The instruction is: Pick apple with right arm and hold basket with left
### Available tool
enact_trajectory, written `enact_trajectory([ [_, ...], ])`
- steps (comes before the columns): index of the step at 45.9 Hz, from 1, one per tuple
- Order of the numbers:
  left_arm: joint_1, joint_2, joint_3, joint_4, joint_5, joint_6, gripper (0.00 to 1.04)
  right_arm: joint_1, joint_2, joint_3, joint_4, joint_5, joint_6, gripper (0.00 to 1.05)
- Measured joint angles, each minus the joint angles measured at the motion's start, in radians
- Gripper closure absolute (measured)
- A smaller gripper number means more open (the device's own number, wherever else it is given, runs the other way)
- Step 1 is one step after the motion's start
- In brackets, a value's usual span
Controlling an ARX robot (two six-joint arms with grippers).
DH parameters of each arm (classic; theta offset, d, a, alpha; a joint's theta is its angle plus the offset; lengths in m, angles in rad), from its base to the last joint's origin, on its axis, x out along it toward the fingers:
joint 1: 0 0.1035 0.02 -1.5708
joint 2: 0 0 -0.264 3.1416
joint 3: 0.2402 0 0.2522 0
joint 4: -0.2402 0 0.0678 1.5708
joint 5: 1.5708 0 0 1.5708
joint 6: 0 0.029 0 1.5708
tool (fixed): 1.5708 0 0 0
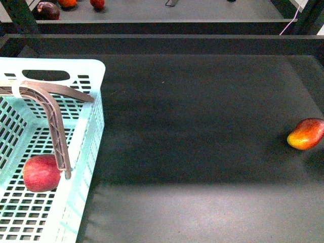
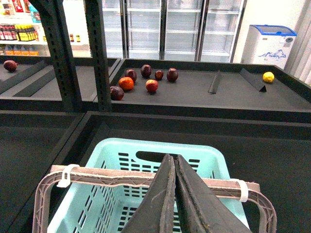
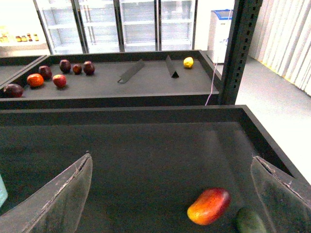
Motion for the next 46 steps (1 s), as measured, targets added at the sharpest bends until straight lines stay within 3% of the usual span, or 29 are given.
enact_trajectory([
  [6, 0.000, -0.138, 0.000, -0.167, 0.000, 0.000, 1.01, 0.000, 0.000, 0.000, 0.000, 0.000, 0.000, 0.09],
  [31, 0.000, -0.175, 0.000, -0.181, 0.000, -0.001, 1.01, 0.000, 0.000, 0.000, 0.000, 0.000, 0.000, 0.09],
  [43, 0.000, -0.175, 0.000, -0.181, 0.000, 0.000, 0.56, 0.000, 0.000, 0.000, 0.000, 0.000, 0.000, 0.09],
  [46, 0.000, -0.175, 0.000, -0.181, 0.000, 0.000, 0.40, 0.000, 0.000, 0.000, 0.000, 0.000, 0.000, 0.09],
])
